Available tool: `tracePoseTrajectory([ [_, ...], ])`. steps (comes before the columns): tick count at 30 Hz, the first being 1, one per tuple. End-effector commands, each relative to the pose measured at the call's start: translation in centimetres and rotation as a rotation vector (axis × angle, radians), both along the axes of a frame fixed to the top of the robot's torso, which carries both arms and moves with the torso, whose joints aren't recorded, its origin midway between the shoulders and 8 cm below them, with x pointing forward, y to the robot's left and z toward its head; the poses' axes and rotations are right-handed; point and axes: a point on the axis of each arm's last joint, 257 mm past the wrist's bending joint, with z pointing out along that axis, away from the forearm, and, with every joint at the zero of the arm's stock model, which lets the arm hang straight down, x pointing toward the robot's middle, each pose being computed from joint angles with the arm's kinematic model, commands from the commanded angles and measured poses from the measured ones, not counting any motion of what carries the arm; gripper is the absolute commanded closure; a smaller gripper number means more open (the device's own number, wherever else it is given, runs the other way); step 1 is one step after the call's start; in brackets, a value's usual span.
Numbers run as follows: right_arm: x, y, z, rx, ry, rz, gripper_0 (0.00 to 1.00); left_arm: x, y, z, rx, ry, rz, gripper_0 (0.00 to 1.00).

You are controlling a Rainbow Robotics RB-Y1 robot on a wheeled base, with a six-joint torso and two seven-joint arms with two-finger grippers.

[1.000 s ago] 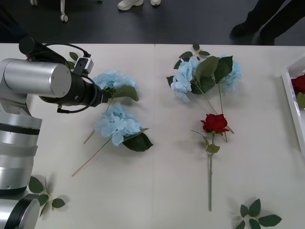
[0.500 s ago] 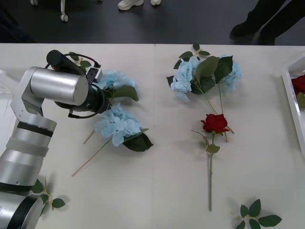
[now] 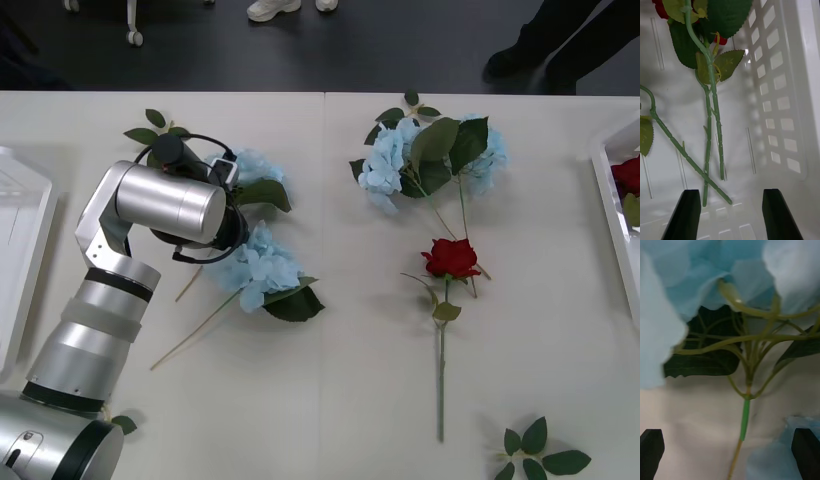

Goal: Put the red flowers into the right box and the blue flowers into the left box

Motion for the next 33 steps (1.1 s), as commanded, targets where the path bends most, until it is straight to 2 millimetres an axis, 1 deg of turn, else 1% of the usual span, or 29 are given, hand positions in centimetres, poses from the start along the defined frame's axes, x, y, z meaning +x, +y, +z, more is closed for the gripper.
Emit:
tracePoseTrajectory([
  [1, -0.4, -1.4, 1.2, -0.012, -0.008, -0.034, 0.01, 1.4, -0.8, 2.2, -0.028, -0.044, 0.011, 0.0],
  [4, -0.4, -1.5, 1.5, -0.011, -0.009, -0.036, 0.01, 1.3, -0.6, 1.6, -0.021, -0.031, 0.016, 0.0],
  [5, -0.2, -1.3, 1.7, -0.009, -0.016, -0.032, 0.01, 1.2, -0.5, 1.5, -0.019, -0.027, 0.017, 0.0],
  [7, 0.6, -0.4, 2.6, 0.003, -0.032, -0.01, 0.01, 1.2, -0.5, 1.2, -0.016, -0.02, 0.018, 0.0],
  [8, 1.6, 0.8, 3.4, 0.023, -0.053, 0.008, 0.01, 1.2, -0.4, 1.2, -0.014, -0.02, 0.018, 0.05],
  [9, 2.0, 1.4, 3.6, 0.035, -0.061, 0.019, 0.01, 1.2, -0.4, 1.2, -0.015, -0.021, 0.019, 0.12],
  [10, 3.0, 3.1, 4.6, 0.058, -0.084, 0.047, 0.01, 1.2, -0.4, 1.2, -0.016, -0.019, 0.019, 0.37],
  [11, 3.4, 3.8, 5.0, 0.066, -0.091, 0.06, 0.01, 1.2, -0.5, 1.2, -0.018, -0.019, 0.018, 0.51],
  [12, 4.5, 5.6, 6.0, 0.076, -0.114, 0.098, 0.01, 1.2, -0.5, 1.1, -0.017, -0.018, 0.018, 0.75],
  [13, 5.4, 7.5, 7.3, 0.095, -0.141, 0.137, 0.01, 1.1, -0.4, 1.0, -0.016, -0.013, 0.02, 0.84],
  [15, 6.2, 9.5, 8.4, 0.144, -0.171, 0.165, 0.01, 1.0, -0.3, 0.7, -0.013, -0.006, 0.022, 0.91],
  [16, 6.9, 11.8, 9.9, 0.212, -0.204, 0.192, 0.01, 1.0, -0.2, 0.6, -0.013, -0.004, 0.023, 0.97],
  [17, 7.1, 12.6, 10.5, 0.238, -0.215, 0.201, 0.01, 1.0, -0.2, 0.6, -0.011, -0.004, 0.022, 0.99],
  [18, 7.5, 14.3, 11.5, 0.272, -0.232, 0.231, 0.01, 0.9, -0.2, 0.5, -0.012, -0.002, 0.023, 1.0],
  [19, 7.7, 15.5, 12.1, 0.281, -0.24, 0.259, 0.01, 0.9, -0.3, 0.5, -0.014, -0.001, 0.021, 1.0],
  [20, 7.9, 17.1, 12.6, 0.283, -0.248, 0.298, 0.01, 0.9, -0.3, 0.5, -0.015, -0.001, 0.023, 1.0],
  [21, 8.0, 17.8, 12.7, 0.283, -0.25, 0.315, 0.01, 0.9, -0.3, 0.6, -0.018, -0.002, 0.021, 1.0],
  [22, 8.1, 19.2, 12.8, 0.282, -0.25, 0.348, 0.01, 1.0, -0.4, 0.8, -0.021, -0.007, 0.019, 1.0],
  [25, 8.1, 22.5, 11.8, 0.306, -0.249, 0.414, 0.01, 1.2, -0.6, 1.8, -0.042, -0.02, 0.024, 1.0],
  [26, 8.0, 23.6, 11.1, 0.315, -0.244, 0.433, 0.01, 1.2, -0.4, 2.2, -0.048, -0.022, 0.03, 1.0],
  [27, 8.0, 24.4, 10.6, 0.311, -0.244, 0.449, 0.01, 1.2, -0.2, 2.8, -0.055, -0.027, 0.036, 1.0],
  [28, 8.1, 25.6, 9.7, 0.312, -0.245, 0.472, 0.01, 1.1, 0.1, 3.6, -0.066, -0.026, 0.045, 1.0],
  [30, 8.2, 27.4, 8.7, 0.311, -0.251, 0.505, 0.01, 0.7, 0.8, 4.9, -0.075, -0.023, 0.057, 1.0],
  [31, 8.4, 28.0, 8.3, 0.304, -0.254, 0.517, 0.01, 0.5, 1.0, 5.5, -0.077, -0.023, 0.06, 1.0],
  [32, 8.5, 28.9, 7.7, 0.303, -0.252, 0.533, 0.01, 0.3, 1.5, 6.3, -0.08, -0.029, 0.068, 1.0],
  [33, 8.7, 29.7, 7.6, 0.307, -0.251, 0.548, 0.01, 0.0, 1.9, 7.0, -0.084, -0.034, 0.073, 1.0],
])
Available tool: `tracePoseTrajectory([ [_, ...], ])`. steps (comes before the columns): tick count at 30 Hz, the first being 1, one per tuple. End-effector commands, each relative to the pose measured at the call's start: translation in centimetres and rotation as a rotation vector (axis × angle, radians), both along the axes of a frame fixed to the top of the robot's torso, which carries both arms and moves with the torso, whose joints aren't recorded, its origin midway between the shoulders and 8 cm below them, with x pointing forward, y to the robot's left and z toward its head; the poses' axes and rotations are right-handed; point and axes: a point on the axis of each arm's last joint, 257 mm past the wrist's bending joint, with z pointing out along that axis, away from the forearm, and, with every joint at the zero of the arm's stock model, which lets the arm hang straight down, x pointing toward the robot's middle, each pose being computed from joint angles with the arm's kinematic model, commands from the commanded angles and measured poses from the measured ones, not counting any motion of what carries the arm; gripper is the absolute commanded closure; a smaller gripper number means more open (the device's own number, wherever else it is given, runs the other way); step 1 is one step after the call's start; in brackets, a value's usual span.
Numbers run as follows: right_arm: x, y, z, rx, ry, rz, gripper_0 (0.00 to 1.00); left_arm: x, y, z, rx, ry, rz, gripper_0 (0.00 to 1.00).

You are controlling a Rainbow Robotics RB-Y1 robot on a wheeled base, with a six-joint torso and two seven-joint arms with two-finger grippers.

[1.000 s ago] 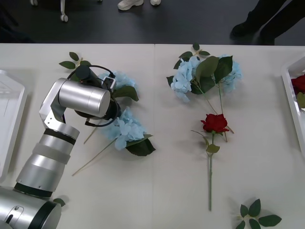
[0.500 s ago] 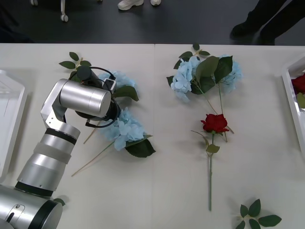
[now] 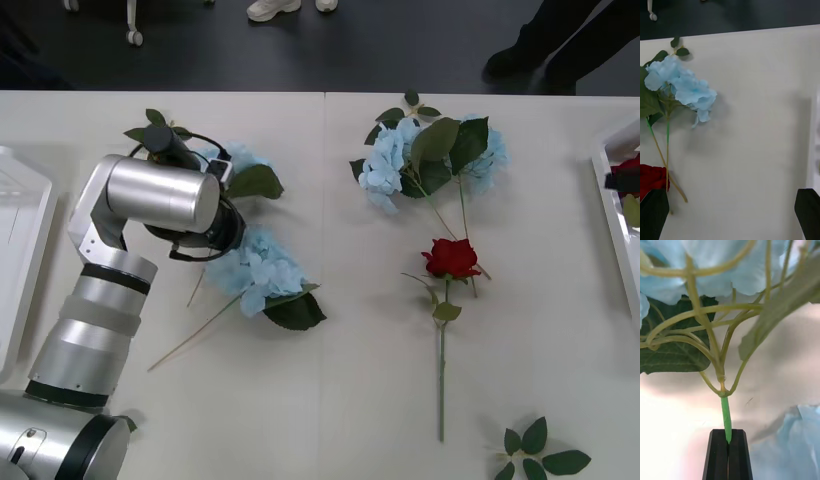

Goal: Put the red flowers into the right box and the blue flowers into the left box

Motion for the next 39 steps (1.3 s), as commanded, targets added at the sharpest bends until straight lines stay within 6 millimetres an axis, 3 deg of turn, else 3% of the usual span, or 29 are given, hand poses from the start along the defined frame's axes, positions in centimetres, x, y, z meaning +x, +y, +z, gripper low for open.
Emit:
tracePoseTrajectory([
  [1, 1.3, 4.3, 0.1, -0.011, -0.045, 0.092, 0.01, 0.9, 1.8, 6.5, -0.031, -0.103, 0.034, 1.0],
  [7, 1.7, 7.2, -0.8, -0.04, -0.014, 0.164, 0.01, -1.2, 3.5, 10.9, -0.166, -0.192, 0.09, 1.0],
  [14, 2.6, 10.6, -2.6, -0.015, 0.004, 0.204, 0.01, -5.1, 7.6, 15.3, -0.284, -0.312, 0.28, 1.0],
  [20, 4.6, 13.6, -5.2, -0.013, 0.0, 0.207, 0.01, -9.5, 13.3, 17.7, -0.347, -0.382, 0.515, 1.0],
  [23, 5.6, 14.9, -5.9, -0.011, 0.004, 0.206, 0.01, -11.2, 17.3, 18.3, -0.322, -0.408, 0.622, 1.0],
  [29, 6.4, 16.7, -7.0, -0.001, 0.039, 0.208, 0.01, -12.5, 23.9, 18.9, -0.212, -0.42, 0.735, 1.0],
  [35, 6.5, 17.9, -7.5, 0.059, 0.084, 0.159, 0.01, -12.3, 29.9, 18.8, -0.132, -0.408, 0.811, 1.0],
  [39, 6.2, 18.2, -8.2, 0.082, 0.114, 0.134, 0.01, -11.3, 32.6, 17.9, -0.131, -0.411, 0.831, 1.0],
])
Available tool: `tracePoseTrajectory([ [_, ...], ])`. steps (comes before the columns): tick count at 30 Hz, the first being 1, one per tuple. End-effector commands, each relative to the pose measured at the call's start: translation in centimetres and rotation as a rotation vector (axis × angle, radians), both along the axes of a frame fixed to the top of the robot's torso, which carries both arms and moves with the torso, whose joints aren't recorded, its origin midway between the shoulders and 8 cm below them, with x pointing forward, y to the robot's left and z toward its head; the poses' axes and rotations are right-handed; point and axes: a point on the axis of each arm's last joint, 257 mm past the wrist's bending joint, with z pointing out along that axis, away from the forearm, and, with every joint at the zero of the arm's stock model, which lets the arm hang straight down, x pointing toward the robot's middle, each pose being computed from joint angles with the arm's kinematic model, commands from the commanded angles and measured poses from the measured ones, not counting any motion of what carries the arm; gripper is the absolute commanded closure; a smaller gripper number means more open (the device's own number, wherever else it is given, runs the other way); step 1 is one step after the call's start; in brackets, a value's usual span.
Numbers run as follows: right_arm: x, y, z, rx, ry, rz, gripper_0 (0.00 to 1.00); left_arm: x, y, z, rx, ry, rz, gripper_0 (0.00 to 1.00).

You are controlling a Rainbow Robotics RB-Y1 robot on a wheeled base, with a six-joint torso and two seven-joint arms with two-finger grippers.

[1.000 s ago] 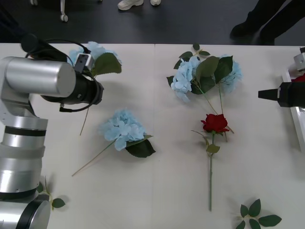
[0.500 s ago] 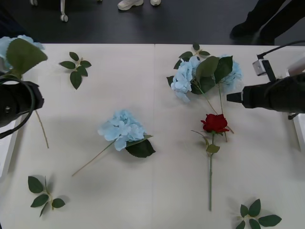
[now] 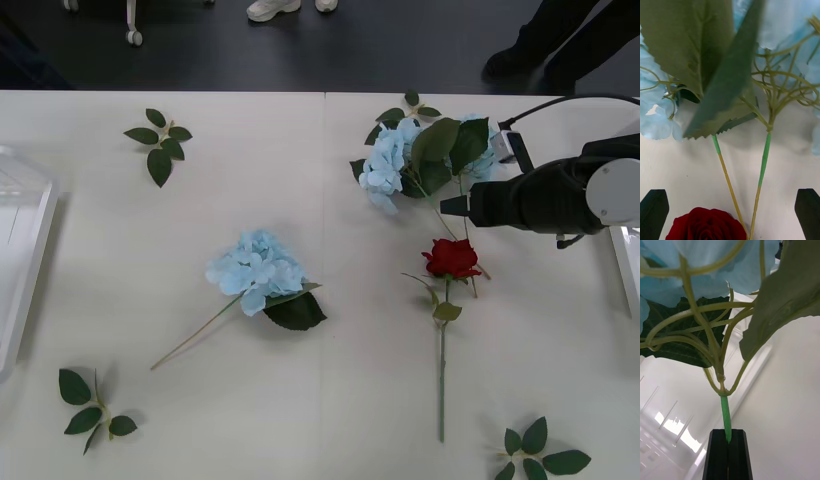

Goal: Put the red flowers into the right box and the blue flowers into the left box

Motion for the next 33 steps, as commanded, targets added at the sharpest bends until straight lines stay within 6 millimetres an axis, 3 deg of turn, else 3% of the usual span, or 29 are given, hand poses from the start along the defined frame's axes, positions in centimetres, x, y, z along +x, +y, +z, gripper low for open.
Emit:
tracePoseTrajectory([
  [1, 0.9, -0.1, 1.4, 0.024, 0.0, -0.046, 0.01, 1.1, 3.8, 0.5, -0.014, -0.053, 0.056, 1.0],
  [9, 0.6, -0.1, 0.1, 0.034, 0.04, -0.084, 0.01, 3.0, 7.1, -2.7, -0.075, -0.051, 0.043, 1.0],
  [19, 0.7, 0.2, -2.9, -0.014, 0.105, -0.156, 0.01, 4.8, 12.3, -6.3, 0.006, -0.028, -0.014, 1.0],
  [29, 2.4, 1.0, -2.2, 0.017, 0.098, -0.188, 0.01, 5.5, 13.3, -7.7, 0.067, 0.006, -0.075, 0.98],
  [30, 2.5, 1.1, -2.1, 0.018, 0.095, -0.188, 0.01, 5.5, 13.2, -7.8, 0.07, 0.009, -0.077, 0.96],
  [31, 2.6, 1.0, -2.0, 0.019, 0.094, -0.19, 0.01, 5.6, 13.0, -7.8, 0.067, 0.007, -0.081, 0.85],
  [33, 2.7, 1.0, -1.8, 0.021, 0.092, -0.192, 0.01, 5.9, 12.7, -7.7, 0.069, 0.005, -0.09, 0.37],
])
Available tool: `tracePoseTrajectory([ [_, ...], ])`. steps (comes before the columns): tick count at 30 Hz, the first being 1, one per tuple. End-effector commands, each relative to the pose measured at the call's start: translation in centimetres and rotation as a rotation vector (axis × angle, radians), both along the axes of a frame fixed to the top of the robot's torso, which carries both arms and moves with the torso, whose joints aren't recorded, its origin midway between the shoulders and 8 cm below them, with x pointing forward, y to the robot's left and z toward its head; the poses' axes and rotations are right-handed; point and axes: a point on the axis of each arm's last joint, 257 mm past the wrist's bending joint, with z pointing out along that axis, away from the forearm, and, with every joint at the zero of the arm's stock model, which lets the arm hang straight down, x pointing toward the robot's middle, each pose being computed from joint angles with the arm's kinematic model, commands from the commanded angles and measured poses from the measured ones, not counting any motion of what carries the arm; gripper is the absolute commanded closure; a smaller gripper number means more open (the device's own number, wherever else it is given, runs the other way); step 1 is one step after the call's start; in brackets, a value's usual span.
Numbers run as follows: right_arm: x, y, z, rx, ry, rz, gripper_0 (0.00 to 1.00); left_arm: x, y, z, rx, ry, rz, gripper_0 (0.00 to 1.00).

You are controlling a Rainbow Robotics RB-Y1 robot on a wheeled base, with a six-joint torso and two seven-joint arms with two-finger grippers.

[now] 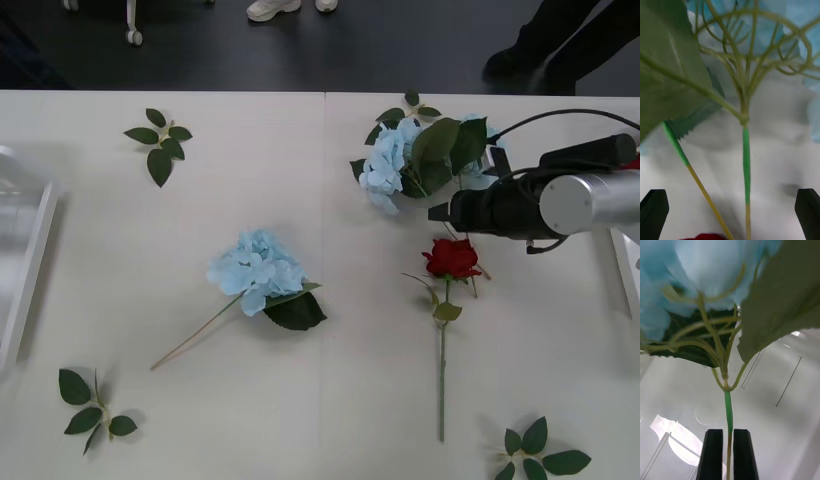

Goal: Put the red flowers into the right box and the blue flowers into the left box

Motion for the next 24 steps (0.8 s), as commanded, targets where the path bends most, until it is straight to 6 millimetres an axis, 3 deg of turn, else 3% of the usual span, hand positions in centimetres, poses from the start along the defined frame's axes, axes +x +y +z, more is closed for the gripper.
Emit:
tracePoseTrajectory([
  [1, 1.3, 0.7, 2.3, 0.036, -0.021, -0.033, 0.01, 1.1, 1.2, 3.9, 0.068, -0.046, -0.025, 0.19],
  [3, 1.4, 0.7, 2.3, 0.039, -0.021, -0.036, 0.01, 1.2, 0.9, 3.9, 0.066, -0.047, -0.034, 0.0],
  [6, 1.4, 0.7, 2.3, 0.043, -0.019, -0.04, 0.01, 1.6, -0.3, 4.2, 0.046, -0.054, -0.057, 0.0],
  [11, 1.4, 0.6, 2.2, 0.045, -0.016, -0.047, 0.01, 1.2, -4.8, 5.8, -0.026, -0.046, -0.155, 0.0],
  [15, 1.3, 0.6, 2.2, 0.049, -0.013, -0.05, 0.17, 0.3, -9.1, 7.1, -0.056, -0.024, -0.26, 0.0],
  [17, 1.3, 0.6, 2.1, 0.049, -0.01, -0.053, 0.3, -0.1, -11.3, 7.4, -0.078, -0.012, -0.314, 0.0],
  [19, 1.3, 0.4, 2.1, 0.042, -0.009, -0.054, 0.53, -0.6, -14.0, 8.1, -0.09, 0.001, -0.387, 0.0],
  [21, 1.1, 0.2, 1.9, 0.032, 0.0, -0.055, 0.69, -1.1, -16.0, 8.6, -0.088, 0.015, -0.441, 0.0],
  [24, 1.1, -0.1, 1.8, 0.026, 0.001, -0.056, 0.71, -2.1, -18.9, 8.9, -0.072, 0.051, -0.529, 0.0],
])
